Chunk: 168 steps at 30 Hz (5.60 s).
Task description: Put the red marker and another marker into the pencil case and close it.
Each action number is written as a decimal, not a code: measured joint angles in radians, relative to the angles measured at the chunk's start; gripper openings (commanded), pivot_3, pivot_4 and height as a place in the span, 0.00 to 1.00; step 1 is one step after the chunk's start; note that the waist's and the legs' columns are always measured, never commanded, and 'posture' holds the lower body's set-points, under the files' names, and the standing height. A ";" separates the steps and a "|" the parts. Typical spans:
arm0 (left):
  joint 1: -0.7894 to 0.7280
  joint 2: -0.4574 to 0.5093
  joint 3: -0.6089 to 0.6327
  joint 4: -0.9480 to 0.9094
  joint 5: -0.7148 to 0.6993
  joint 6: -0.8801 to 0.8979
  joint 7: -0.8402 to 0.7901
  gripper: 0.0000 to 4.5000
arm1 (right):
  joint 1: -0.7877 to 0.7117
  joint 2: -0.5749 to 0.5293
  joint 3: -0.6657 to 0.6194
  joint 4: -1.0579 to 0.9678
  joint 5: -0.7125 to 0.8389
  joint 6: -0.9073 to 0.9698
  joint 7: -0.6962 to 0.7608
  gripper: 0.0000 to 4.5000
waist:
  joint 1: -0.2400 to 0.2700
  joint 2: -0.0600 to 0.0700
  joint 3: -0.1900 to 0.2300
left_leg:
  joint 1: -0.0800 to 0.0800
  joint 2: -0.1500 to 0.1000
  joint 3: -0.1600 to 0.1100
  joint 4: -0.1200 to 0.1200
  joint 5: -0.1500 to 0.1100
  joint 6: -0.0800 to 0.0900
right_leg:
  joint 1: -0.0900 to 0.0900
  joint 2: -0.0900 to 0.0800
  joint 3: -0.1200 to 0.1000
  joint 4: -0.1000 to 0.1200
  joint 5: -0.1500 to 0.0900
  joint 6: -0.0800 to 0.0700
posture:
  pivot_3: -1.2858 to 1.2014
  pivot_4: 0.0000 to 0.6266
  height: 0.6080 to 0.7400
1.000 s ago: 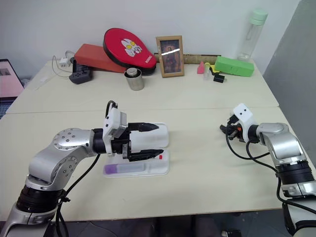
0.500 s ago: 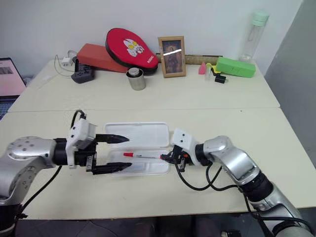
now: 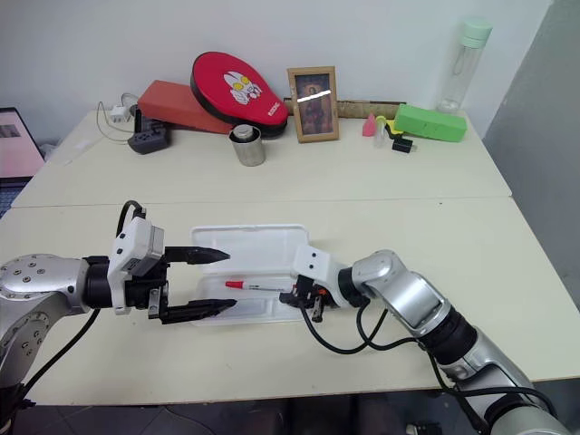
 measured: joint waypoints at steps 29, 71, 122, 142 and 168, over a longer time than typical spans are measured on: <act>-0.169 -0.025 -0.054 0.093 0.012 -0.008 0.019 1.00 | 0.001 -0.008 -0.126 -0.095 0.113 0.043 0.039 0.99 | 0.002 0.000 0.000 | 0.000 -0.001 0.000 0.000 0.000 0.000 | 0.000 0.000 -0.001 0.000 0.000 0.000 | 0.52 0.24 1.00; -1.022 -0.312 -0.335 1.494 0.521 -0.599 -0.263 1.00 | 0.072 -0.227 -0.561 -0.270 0.406 0.103 -0.092 0.59 | -0.002 -0.001 0.000 | -0.004 -0.003 0.003 0.002 0.000 0.000 | -0.003 0.005 -0.002 0.001 0.000 0.000 | 0.52 0.24 1.00; -0.905 -0.304 -0.332 1.323 0.578 -0.519 -0.439 0.01 | 0.065 -0.242 -0.562 -0.262 0.433 0.079 -0.090 1.00 | -0.002 -0.001 0.000 | -0.004 -0.002 0.002 0.002 0.000 0.000 | -0.003 0.005 -0.001 0.002 0.000 0.000 | 0.52 0.24 1.00; -0.443 -0.209 -0.358 0.560 0.428 -0.207 -0.422 0.01 | 0.073 -0.249 -0.562 -0.267 0.438 0.074 -0.092 1.00 | -0.002 0.000 -0.001 | -0.001 0.000 0.002 0.002 0.000 0.000 | -0.001 0.002 0.000 0.004 0.000 0.000 | 0.52 0.24 1.00; -0.285 -0.217 -0.435 0.447 0.405 -0.266 -0.276 0.01 | 0.161 -0.365 -0.515 -0.385 0.492 0.062 0.017 1.00 | 0.002 0.003 -0.003 | 0.003 0.000 0.003 0.001 0.000 0.000 | 0.004 0.001 0.000 0.001 0.000 0.000 | 0.52 0.24 1.00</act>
